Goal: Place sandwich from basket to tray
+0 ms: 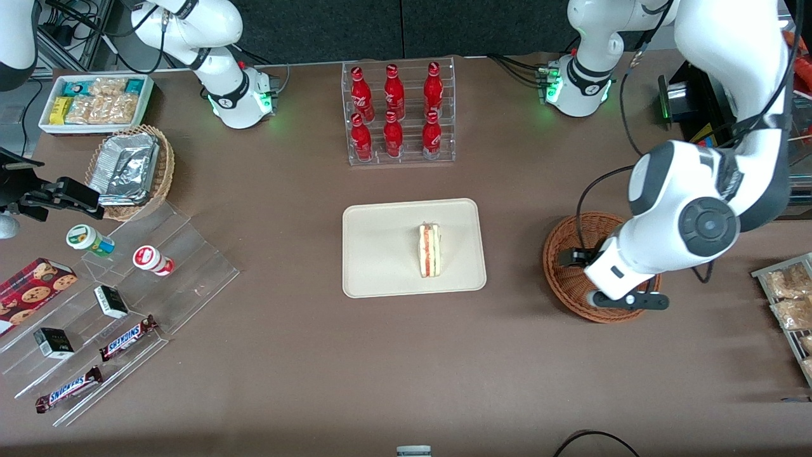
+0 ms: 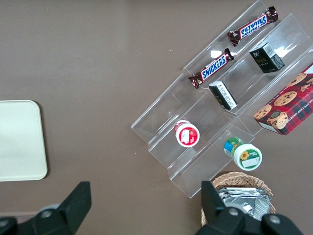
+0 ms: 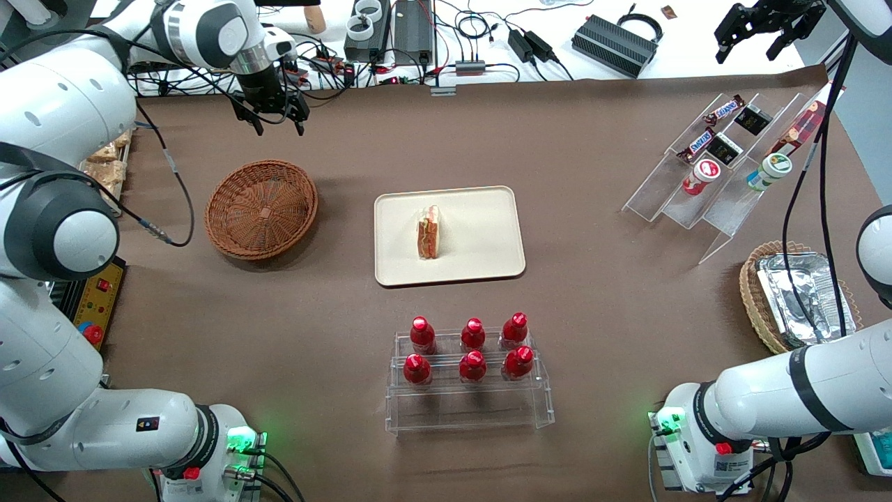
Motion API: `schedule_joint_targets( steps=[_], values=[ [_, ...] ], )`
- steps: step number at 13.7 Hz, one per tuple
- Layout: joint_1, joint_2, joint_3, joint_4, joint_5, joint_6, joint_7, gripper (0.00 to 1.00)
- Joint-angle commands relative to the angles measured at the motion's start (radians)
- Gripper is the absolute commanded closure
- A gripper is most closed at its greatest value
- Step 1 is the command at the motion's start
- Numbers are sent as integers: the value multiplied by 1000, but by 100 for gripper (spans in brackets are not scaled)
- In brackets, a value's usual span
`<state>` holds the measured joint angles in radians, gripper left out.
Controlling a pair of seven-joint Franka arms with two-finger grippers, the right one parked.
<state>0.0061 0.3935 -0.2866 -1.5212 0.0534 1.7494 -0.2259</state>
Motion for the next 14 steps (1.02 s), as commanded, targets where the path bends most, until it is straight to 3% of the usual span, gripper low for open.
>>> schedule_joint_targets(
  steps=[1, 5, 8, 14],
  values=[
    [14, -76, -2, -40, -12, -43, 10, 0],
    [35, -168, 7, -75, 0, -105, 11, 0],
    [-18, -246, 105, -140, 2, -99, 16, 0],
    [-98, -358, 195, -148, -10, -211, 16, 0]
  ],
)
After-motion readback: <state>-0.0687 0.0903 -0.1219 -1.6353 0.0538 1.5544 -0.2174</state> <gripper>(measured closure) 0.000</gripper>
